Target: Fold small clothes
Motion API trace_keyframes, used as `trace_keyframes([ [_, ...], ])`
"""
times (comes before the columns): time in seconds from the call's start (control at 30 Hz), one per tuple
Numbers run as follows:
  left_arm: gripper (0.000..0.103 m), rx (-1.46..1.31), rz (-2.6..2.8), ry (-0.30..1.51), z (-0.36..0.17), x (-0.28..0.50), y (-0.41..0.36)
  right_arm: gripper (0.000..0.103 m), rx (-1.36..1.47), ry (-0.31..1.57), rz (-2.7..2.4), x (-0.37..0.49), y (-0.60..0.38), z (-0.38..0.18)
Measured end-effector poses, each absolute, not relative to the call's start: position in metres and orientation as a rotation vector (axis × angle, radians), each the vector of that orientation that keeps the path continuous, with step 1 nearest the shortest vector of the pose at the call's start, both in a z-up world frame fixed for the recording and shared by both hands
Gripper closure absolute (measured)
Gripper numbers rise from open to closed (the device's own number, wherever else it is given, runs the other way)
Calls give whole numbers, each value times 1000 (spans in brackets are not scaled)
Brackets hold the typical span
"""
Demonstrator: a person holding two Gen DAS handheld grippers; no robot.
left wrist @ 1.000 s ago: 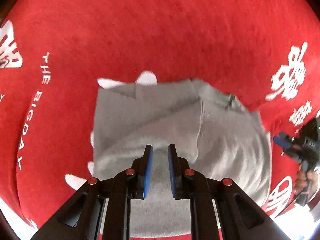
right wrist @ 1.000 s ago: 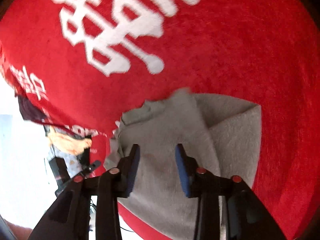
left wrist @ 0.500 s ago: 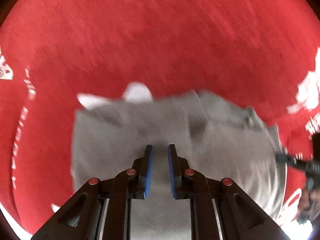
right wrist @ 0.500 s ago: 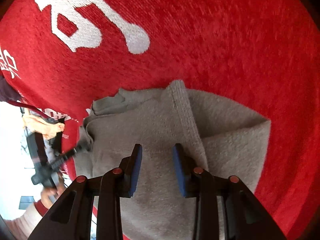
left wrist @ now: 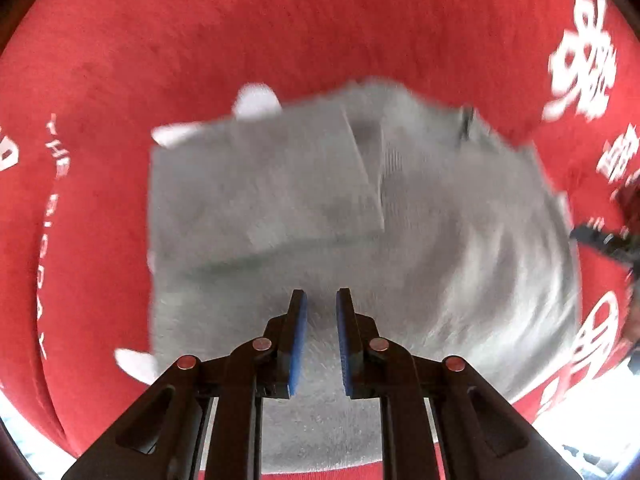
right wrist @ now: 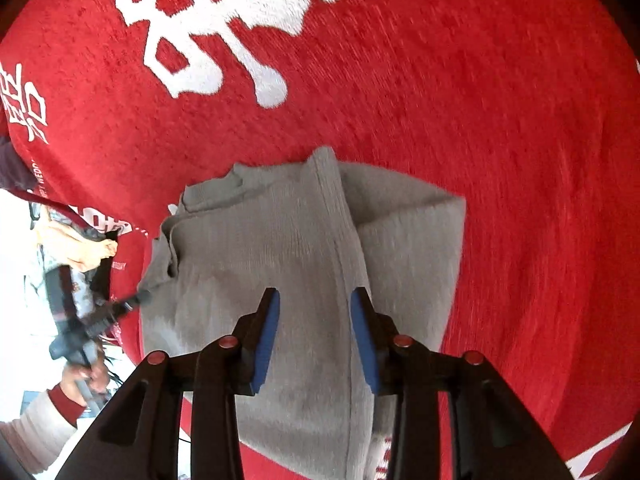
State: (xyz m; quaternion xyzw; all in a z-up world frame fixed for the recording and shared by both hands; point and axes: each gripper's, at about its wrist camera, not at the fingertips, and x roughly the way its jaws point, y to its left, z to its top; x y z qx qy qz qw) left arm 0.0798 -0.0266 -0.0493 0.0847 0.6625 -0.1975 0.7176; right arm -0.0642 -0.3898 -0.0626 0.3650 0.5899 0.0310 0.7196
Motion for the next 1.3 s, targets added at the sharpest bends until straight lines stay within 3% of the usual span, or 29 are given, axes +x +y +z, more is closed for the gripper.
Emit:
trace_keyframes([
  [0.43, 87, 32, -131, 1296, -30, 166, 17, 63, 753, 1332, 56, -75, -377, -56],
  [0.77, 87, 92, -272, 1530, -41, 39, 50, 57, 782, 1406, 59, -134, -368, -52],
  [1.03, 87, -12, -294, 1572, -50, -11, 80, 58, 863, 1492, 85, -169, -344, -79],
  [1.1, 87, 0, -314, 1570, -44, -8, 74, 89, 836, 1485, 98, -167, -337, -76],
  [1.13, 87, 4, -325, 1569, -44, -9, 74, 96, 795, 1500, 84, -165, -334, -74],
  [1.3, 87, 5, -357, 1556, -48, 3, 67, 97, 712, 1540, -60, -172, -337, -73],
])
